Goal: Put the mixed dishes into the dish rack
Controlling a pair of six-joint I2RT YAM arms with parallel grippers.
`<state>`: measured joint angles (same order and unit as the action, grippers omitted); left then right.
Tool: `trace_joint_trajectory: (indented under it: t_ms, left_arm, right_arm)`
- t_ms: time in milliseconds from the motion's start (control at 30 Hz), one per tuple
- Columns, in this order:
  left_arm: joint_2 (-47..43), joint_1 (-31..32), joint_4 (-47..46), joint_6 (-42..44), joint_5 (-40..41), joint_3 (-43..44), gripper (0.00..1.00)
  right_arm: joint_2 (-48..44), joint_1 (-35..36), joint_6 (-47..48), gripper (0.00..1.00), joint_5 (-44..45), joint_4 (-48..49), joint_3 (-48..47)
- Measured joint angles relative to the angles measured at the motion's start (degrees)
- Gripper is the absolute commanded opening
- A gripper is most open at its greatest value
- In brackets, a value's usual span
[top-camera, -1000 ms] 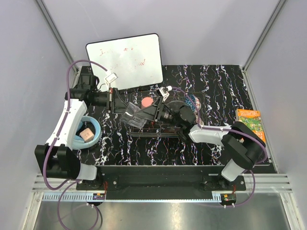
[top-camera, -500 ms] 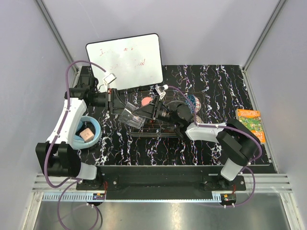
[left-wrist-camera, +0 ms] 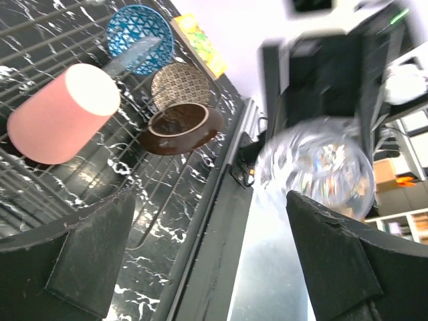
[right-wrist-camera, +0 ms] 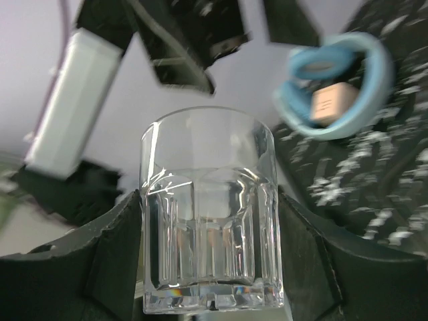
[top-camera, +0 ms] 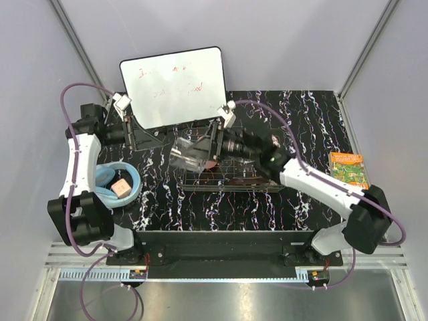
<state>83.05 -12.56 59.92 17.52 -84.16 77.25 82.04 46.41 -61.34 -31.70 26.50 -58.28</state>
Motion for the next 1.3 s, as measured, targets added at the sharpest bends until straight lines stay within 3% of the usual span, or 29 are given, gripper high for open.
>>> trace_joint_trajectory:
  t_ms: [100,200,533,867,1300]
  left_arm:
    - [-1.57,-0.31,0.24,0.96,2.14,0.0,0.99]
    - [-4.24,-0.17,0.37,1.09,6.86,0.0,0.99]
    - [-13.38,0.37,-3.04,-3.08,30.8,-2.45,0.99]
    - [-16.13,1.01,-5.57,-4.68,42.36,-5.77,0.99]
    - [-16.74,1.07,-5.99,-4.44,43.21,-6.67,0.99]
  right_arm:
    - [0.55,-0.02,12.28,0.0,6.86,-25.99,-14.73]
    - [2.45,-0.09,20.72,0.0,13.35,-43.58,-25.22]
    - [16.63,0.37,30.21,0.0,28.46,-74.23,-39.08]
    - [29.18,3.21,32.68,0.0,36.79,-83.97,-52.52]
    - [38.69,4.02,36.0,0.0,38.25,-86.03,-54.01]
